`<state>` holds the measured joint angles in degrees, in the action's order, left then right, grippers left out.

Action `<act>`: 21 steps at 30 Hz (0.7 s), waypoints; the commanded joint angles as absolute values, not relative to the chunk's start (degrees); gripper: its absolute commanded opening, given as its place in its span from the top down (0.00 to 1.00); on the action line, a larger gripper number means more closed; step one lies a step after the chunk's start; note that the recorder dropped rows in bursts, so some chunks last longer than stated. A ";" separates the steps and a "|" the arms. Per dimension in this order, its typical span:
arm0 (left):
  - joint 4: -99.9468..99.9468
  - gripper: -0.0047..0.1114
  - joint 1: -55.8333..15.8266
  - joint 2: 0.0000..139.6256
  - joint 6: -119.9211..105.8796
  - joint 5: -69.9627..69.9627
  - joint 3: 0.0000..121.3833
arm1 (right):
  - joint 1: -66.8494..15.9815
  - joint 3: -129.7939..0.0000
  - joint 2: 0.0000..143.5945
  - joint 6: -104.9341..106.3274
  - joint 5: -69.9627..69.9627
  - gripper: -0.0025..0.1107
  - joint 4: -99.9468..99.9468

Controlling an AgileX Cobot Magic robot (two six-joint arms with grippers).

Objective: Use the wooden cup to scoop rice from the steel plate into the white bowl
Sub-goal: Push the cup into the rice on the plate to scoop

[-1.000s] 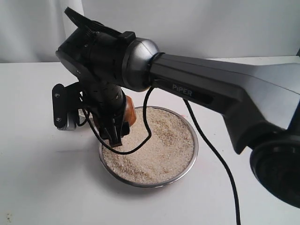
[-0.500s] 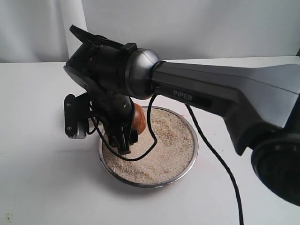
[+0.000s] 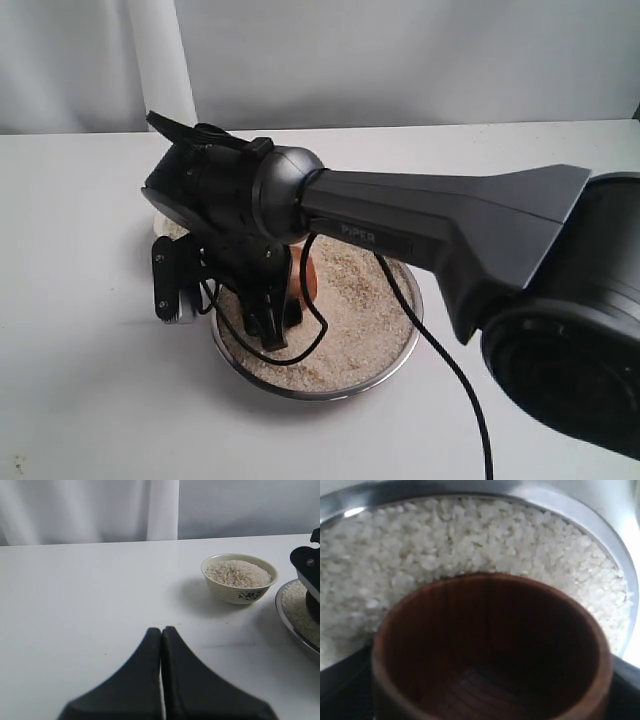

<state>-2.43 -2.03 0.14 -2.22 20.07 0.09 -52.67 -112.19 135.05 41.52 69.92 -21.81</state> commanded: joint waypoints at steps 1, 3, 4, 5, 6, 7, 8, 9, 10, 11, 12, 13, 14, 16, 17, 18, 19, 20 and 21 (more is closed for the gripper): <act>-2.40 0.96 -2.38 0.00 -2.13 19.86 0.00 | -52.58 -111.82 135.52 40.00 69.96 0.98 -26.05; -2.40 0.96 -2.38 0.00 -2.00 19.86 0.00 | -52.49 -111.82 135.75 39.90 69.96 0.98 -27.02; -2.40 0.96 -2.38 0.00 -2.00 19.86 0.00 | -52.49 -111.82 135.75 39.74 69.96 0.98 -27.32; -2.40 0.96 -2.38 0.00 -2.00 19.86 0.00 | -52.49 -111.82 135.75 39.23 69.96 0.98 -27.95; -2.40 0.96 -2.38 0.00 -2.00 19.86 0.00 | -52.45 -111.82 135.75 38.91 69.96 0.98 -28.58; -2.40 0.96 -2.38 0.00 -2.00 19.86 0.00 | -52.22 -111.82 135.75 38.91 69.96 0.98 -28.72; -2.40 0.96 -2.38 0.00 -2.00 19.86 0.00 | -51.97 -111.82 135.75 38.69 69.96 0.98 -28.72; -2.40 0.96 -2.38 0.00 -2.00 19.86 0.00 | -51.69 -111.82 135.75 38.42 69.96 0.98 -28.72; -2.40 0.96 -2.38 0.00 -2.00 19.86 0.00 | -51.23 -111.82 135.75 37.98 69.96 0.98 -28.82; -2.40 0.96 -2.38 0.00 -2.00 19.86 0.00 | -50.71 -111.82 135.75 37.58 69.96 0.98 -28.57; -2.40 0.96 -2.38 0.00 -2.00 19.86 0.00 | -50.58 -111.82 135.75 37.47 69.96 0.98 -28.59; -2.40 0.96 -2.38 0.00 -2.00 19.86 0.00 | -50.24 -111.82 135.75 37.09 69.96 0.98 -29.25; -2.40 0.96 -2.38 0.00 -2.00 19.86 0.00 | -49.92 -111.82 135.51 36.84 69.96 0.98 -30.03; -2.40 0.96 -2.38 0.00 -2.11 19.86 0.00 | -49.63 -111.82 135.00 36.71 69.96 0.98 -30.91; -2.40 0.96 -2.38 0.00 -2.11 19.86 0.00 | -49.48 -111.82 134.33 36.71 69.96 0.98 -31.32; -2.40 0.96 -2.38 0.00 -2.11 19.86 0.00 | -49.15 -111.82 133.62 36.71 69.96 0.98 -31.32; -2.40 0.96 -2.38 0.00 -2.11 19.86 0.00 | -49.15 -111.49 133.50 36.71 69.96 0.98 -31.96; -2.40 0.96 -2.38 0.00 -2.11 19.86 0.00 | -49.15 -110.05 133.02 36.71 69.96 0.98 -34.47; -2.40 0.96 -2.38 0.00 -2.11 19.86 0.00 | -49.15 -108.91 132.86 36.51 69.96 0.98 -36.04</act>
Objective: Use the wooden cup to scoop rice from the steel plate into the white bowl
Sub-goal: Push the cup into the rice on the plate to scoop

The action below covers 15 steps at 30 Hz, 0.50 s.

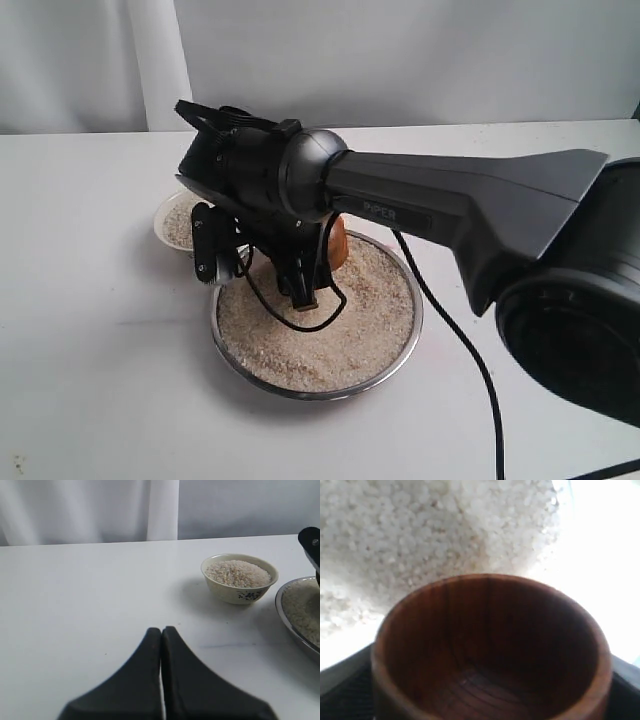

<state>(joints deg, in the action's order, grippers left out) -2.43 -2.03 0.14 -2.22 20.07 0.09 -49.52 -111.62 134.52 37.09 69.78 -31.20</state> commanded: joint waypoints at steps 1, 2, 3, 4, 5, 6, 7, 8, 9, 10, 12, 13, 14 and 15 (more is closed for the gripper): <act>-2.40 0.96 -2.38 0.00 -2.11 19.86 0.00 | -49.15 -106.50 132.73 35.58 69.96 0.98 -38.74; -2.40 0.96 -2.38 0.00 -2.11 19.86 0.00 | -49.15 -105.17 132.73 35.58 69.96 0.98 -39.64; -2.40 0.96 -2.38 0.00 -2.00 19.86 0.00 | -49.15 -103.24 132.73 35.58 69.96 0.98 -39.80; -2.40 0.96 -2.38 0.00 -2.00 19.86 0.00 | -49.15 -102.58 132.87 35.58 69.96 0.98 -39.80; -2.40 0.96 -2.38 0.00 -2.00 19.86 0.00 | -49.15 -101.81 132.87 35.58 69.96 0.98 -39.80; -2.40 0.96 -2.38 0.00 -2.00 19.86 0.00 | -49.15 -101.84 132.87 35.58 69.96 0.98 -39.80; -2.40 0.96 -2.38 0.00 -2.00 19.86 0.00 | -49.15 -101.84 132.87 35.55 69.96 0.98 -39.69; -2.40 0.96 -2.38 0.00 -2.00 19.86 0.00 | -49.15 -101.84 132.87 35.55 69.96 0.98 -39.23; -2.40 0.96 -2.38 0.00 -2.00 19.86 0.00 | -49.15 -101.84 132.87 35.55 69.96 0.98 -38.13; -2.40 0.96 -2.38 0.00 -2.12 19.86 0.00 | -49.15 -101.84 133.01 35.55 69.96 0.98 -37.02; -2.40 0.96 -2.38 0.00 -2.12 19.86 0.00 | -49.15 -101.84 133.90 35.55 69.96 0.98 -35.57; -2.40 0.96 -2.38 0.00 -2.12 19.86 0.00 | -49.28 -101.84 134.34 35.55 69.95 0.98 -35.52; -2.40 0.96 -2.38 0.00 -2.12 19.86 0.00 | -49.28 -101.84 134.93 35.55 69.66 0.98 -35.52; -2.40 0.96 -2.38 0.00 -2.12 19.86 0.00 | -49.37 -101.84 135.28 35.55 69.53 0.98 -35.36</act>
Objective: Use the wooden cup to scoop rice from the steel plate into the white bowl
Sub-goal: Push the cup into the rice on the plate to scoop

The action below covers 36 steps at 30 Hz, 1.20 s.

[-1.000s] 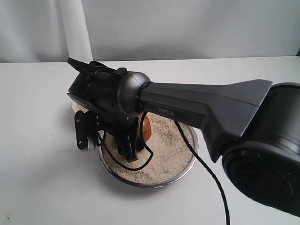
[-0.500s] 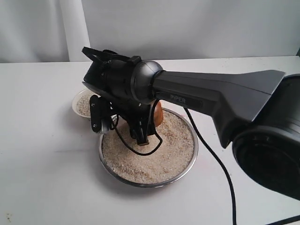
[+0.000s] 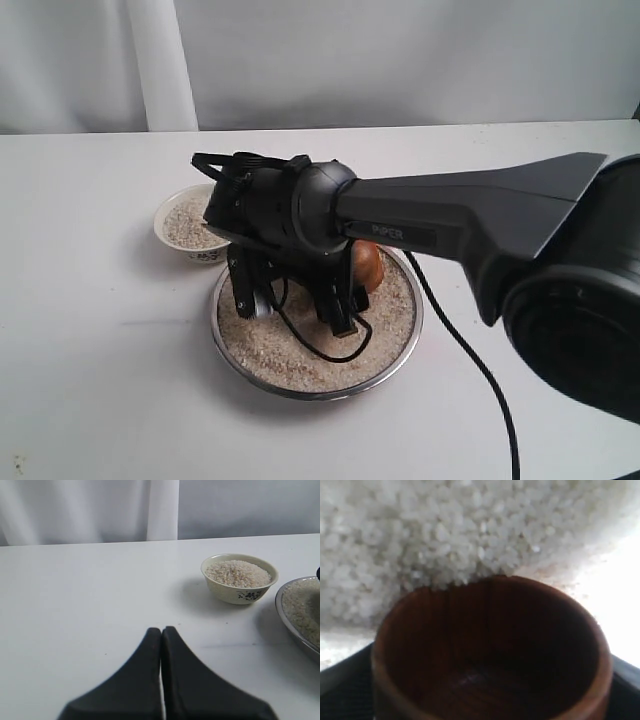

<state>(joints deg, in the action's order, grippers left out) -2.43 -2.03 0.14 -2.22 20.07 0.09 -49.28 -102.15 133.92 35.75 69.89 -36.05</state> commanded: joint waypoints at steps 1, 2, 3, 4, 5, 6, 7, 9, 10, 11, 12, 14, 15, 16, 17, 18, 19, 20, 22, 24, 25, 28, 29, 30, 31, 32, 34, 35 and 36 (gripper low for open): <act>-2.40 0.96 -2.38 0.00 -2.12 19.86 0.00 | -49.37 -101.84 135.78 35.55 69.37 0.98 -35.36; -2.40 0.96 -2.38 0.00 -2.12 19.86 0.00 | -49.42 -101.84 136.03 35.46 68.79 0.98 -35.10; -2.40 0.96 -2.38 0.00 -2.12 19.86 0.00 | -49.42 -101.84 136.19 35.46 68.28 0.98 -34.79; -2.40 0.96 -2.38 0.00 -2.12 19.86 0.00 | -49.42 -101.84 136.32 35.46 67.43 0.98 -33.94; -2.40 0.96 -2.38 0.00 -2.12 19.86 0.00 | -49.42 -101.84 136.32 35.46 66.21 0.98 -32.89; -2.40 0.96 -2.38 0.00 -1.99 19.86 0.00 | -49.42 -101.84 136.32 35.46 65.23 0.98 -31.97; -2.40 0.96 -2.38 0.00 -1.99 19.86 0.00 | -49.42 -101.84 136.32 35.46 64.13 0.98 -31.20; -2.40 0.96 -2.38 0.00 -1.99 19.86 0.00 | -49.42 -101.84 136.32 35.46 62.55 0.98 -30.03; -2.40 0.96 -2.38 0.00 -1.99 19.86 0.00 | -49.42 -101.84 136.32 35.46 61.89 0.98 -29.44; -2.40 0.96 -2.38 0.00 -1.99 19.86 0.00 | -49.42 -101.84 136.32 35.46 61.45 0.98 -28.96; -2.40 0.96 -2.38 0.00 -1.99 19.86 0.00 | -49.42 -101.84 136.32 35.46 60.94 0.98 -28.49; -2.40 0.96 -2.38 0.00 -1.99 19.86 0.00 | -49.42 -101.84 136.32 35.46 60.09 0.98 -27.83; -2.40 0.96 -2.38 0.00 -1.99 19.86 0.00 | -49.42 -101.84 136.32 35.46 59.79 0.98 -27.68; -2.40 0.96 -2.38 0.00 -1.99 19.86 0.00 | -49.42 -101.84 136.32 35.46 59.31 0.98 -27.42; -2.40 0.96 -2.38 0.00 -1.99 19.86 0.00 | -49.42 -101.84 136.32 35.46 58.88 0.98 -27.20; -2.40 0.96 -2.38 0.00 -2.21 19.86 0.00 | -49.42 -101.84 136.32 35.46 58.44 0.98 -27.05; -2.40 0.96 -2.38 0.00 -2.21 19.86 0.00 | -49.42 -101.84 136.32 35.46 58.05 0.98 -26.48; -2.40 0.96 -2.38 0.00 -2.21 19.86 0.00 | -49.42 -101.84 136.32 35.46 57.34 0.98 -25.75; -2.40 0.96 -2.38 0.00 -2.21 19.86 0.00 | -49.42 -101.84 136.32 35.46 56.09 0.98 -24.53; -2.40 0.96 -2.38 0.00 -2.21 19.86 0.00 | -49.42 -101.84 136.32 35.46 55.24 0.98 -23.88; -2.40 0.96 -2.38 0.00 -2.21 19.86 0.00 | -49.42 -101.84 136.32 35.46 54.75 0.98 -23.52; -2.40 0.96 -2.38 0.00 -2.21 19.86 0.00 | -49.30 -101.84 136.32 35.29 54.64 0.98 -22.94; -2.40 0.96 -2.38 0.00 -2.21 19.86 0.00 | -49.18 -101.84 136.32 35.29 54.75 0.98 -22.31; -2.40 0.96 -2.38 0.00 -1.99 19.86 0.00 | -48.76 -101.84 136.32 35.29 54.86 0.98 -21.85; -2.40 0.96 -2.38 0.00 -1.99 19.86 0.00 | -48.59 -101.84 136.22 35.18 54.89 0.98 -21.00; -2.40 0.96 -2.38 0.00 -1.99 19.86 0.00 | -47.99 -101.84 136.22 35.18 55.00 0.98 -19.89; -2.40 0.96 -2.38 0.00 -1.99 19.86 0.00 | -47.15 -101.84 136.22 35.18 55.15 0.98 -18.21; -2.40 0.96 -2.38 0.00 -1.99 19.86 0.00 | -46.66 -101.84 136.22 35.18 55.24 0.98 -17.11; -2.40 0.96 -2.38 0.00 -1.99 19.86 0.00 | -46.02 -101.84 136.22 35.47 55.24 0.98 -15.75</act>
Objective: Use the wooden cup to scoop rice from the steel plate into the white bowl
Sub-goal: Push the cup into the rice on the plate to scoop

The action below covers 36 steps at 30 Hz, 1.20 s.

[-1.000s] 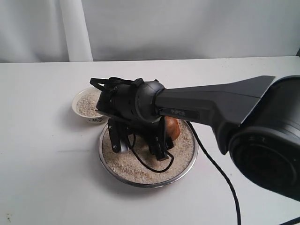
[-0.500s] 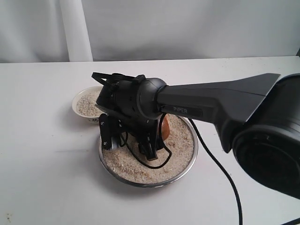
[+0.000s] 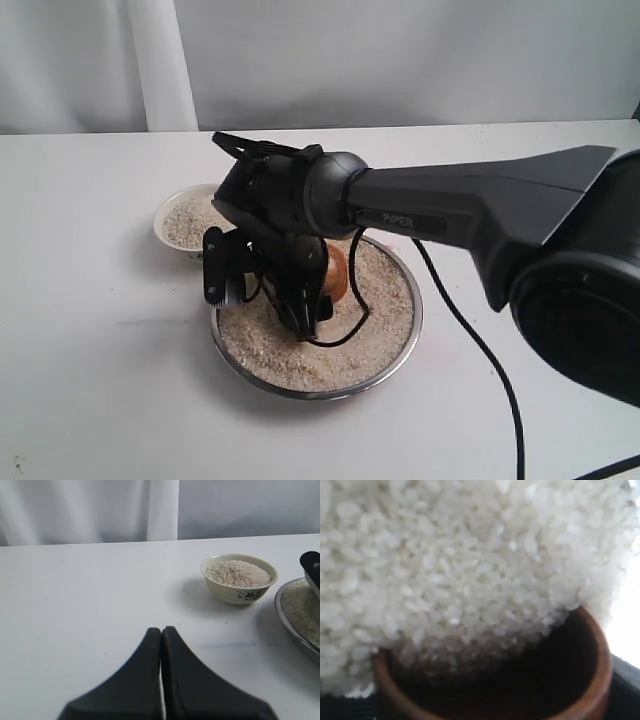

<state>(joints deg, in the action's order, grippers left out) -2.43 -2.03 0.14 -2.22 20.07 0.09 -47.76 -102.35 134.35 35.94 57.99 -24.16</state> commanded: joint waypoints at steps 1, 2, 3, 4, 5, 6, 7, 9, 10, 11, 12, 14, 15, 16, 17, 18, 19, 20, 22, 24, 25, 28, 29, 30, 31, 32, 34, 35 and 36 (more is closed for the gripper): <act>-2.40 0.96 -2.38 0.00 -1.99 19.86 0.00 | -45.51 -101.79 136.11 35.59 55.06 0.98 -14.44; -2.40 0.96 -2.38 0.00 -1.99 19.86 0.00 | -45.06 -101.79 135.70 35.72 54.60 0.98 -13.29; -2.40 0.96 -2.38 0.00 -1.99 19.86 0.00 | -44.60 -101.79 135.51 35.92 54.39 0.98 -12.12; -2.40 0.96 -2.38 0.00 -1.99 19.86 0.00 | -44.33 -101.79 135.07 36.50 53.87 0.98 -10.99; -2.40 0.96 -2.38 0.00 -1.99 19.86 0.00 | -43.89 -101.79 134.74 37.40 53.58 0.98 -9.29; -2.40 0.96 -2.38 0.00 -1.99 19.86 0.00 | -43.75 -101.79 134.15 37.68 53.31 0.98 -8.45; -2.40 0.96 -2.38 0.00 -2.18 19.86 0.00 | -43.44 -101.79 133.76 37.84 53.20 0.98 -7.96; -2.40 0.96 -2.38 0.00 -2.18 19.86 0.00 | -43.06 -101.79 133.06 37.94 53.09 0.98 -7.17; -2.40 0.96 -2.38 0.00 -2.18 19.86 0.00 | -42.75 -101.38 132.75 37.94 52.94 0.98 -7.10; -2.40 0.96 -2.38 0.00 -2.18 19.86 0.00 | -42.58 -100.48 132.14 38.07 52.03 0.98 -6.80; -2.40 0.96 -2.38 0.00 -2.18 19.86 0.00 | -42.27 -99.36 131.63 38.14 51.21 0.98 -6.37; -2.40 0.96 -2.38 0.00 -2.18 19.86 0.00 | -41.16 -96.10 130.26 39.15 47.92 0.98 -3.65; -2.40 0.96 -2.38 0.00 -2.18 19.86 0.00 | -40.80 -94.57 129.53 39.87 46.23 0.98 -2.48; -2.40 0.96 -2.38 0.00 -2.18 19.86 0.00 | -40.37 -92.58 128.75 40.82 44.05 0.98 -0.90; -2.40 0.96 -2.38 0.00 -2.18 19.86 0.00 | -39.82 -90.64 127.93 41.68 41.87 0.98 0.40; -2.40 0.96 -2.38 0.00 -2.18 19.86 0.00 | -39.34 -89.13 127.33 42.30 39.66 0.98 1.57; -2.40 0.96 -2.38 0.00 -2.08 19.86 0.00 | -39.05 -87.28 126.59 43.06 37.36 0.98 2.54; -2.40 0.96 -2.38 0.00 -2.08 19.86 0.00 | -38.65 -85.51 125.75 43.80 35.21 0.98 3.73; -2.40 0.96 -2.38 0.00 -2.08 19.86 0.00 | -37.66 -82.13 124.39 45.41 31.38 0.98 6.20; -2.40 0.96 -2.38 0.00 -2.08 19.86 0.00 | -36.91 -79.67 123.20 47.58 28.27 0.98 9.65; -2.40 0.96 -2.38 0.00 -2.08 19.86 0.00 | -36.57 -78.56 122.49 48.69 26.97 0.98 11.13; -2.40 0.96 -2.38 0.00 -2.08 19.86 0.00 | -36.44 -76.36 120.79 49.45 23.32 0.98 12.39; -2.40 0.96 -2.38 0.00 -2.08 19.86 0.00 | -36.44 -76.08 120.20 49.45 22.44 0.98 12.77; -2.40 0.96 -2.38 0.00 -2.08 19.86 0.00 | -36.54 -75.93 119.64 49.54 21.94 0.98 12.88; -2.40 0.96 -2.38 0.00 -2.19 19.86 0.00 | -36.54 -75.89 119.25 49.54 21.45 0.98 13.06; -2.40 0.96 -2.38 0.00 -2.19 19.86 0.00 | -36.54 -75.89 118.73 49.54 20.95 0.98 13.31; -2.40 0.96 -2.38 0.00 -2.19 19.86 0.00 | -36.54 -75.80 117.79 49.54 20.18 0.98 14.26; -2.40 0.96 -2.38 0.00 -2.19 19.86 0.00 | -36.54 -75.80 117.42 49.54 19.88 0.98 14.54; -2.40 0.96 -2.38 0.00 -2.19 19.86 0.00 | -36.54 -75.80 116.79 49.54 19.57 0.98 14.81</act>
<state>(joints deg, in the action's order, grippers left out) -2.43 -2.03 0.14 -2.22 20.07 0.09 -36.74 -75.87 118.91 49.10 21.81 13.32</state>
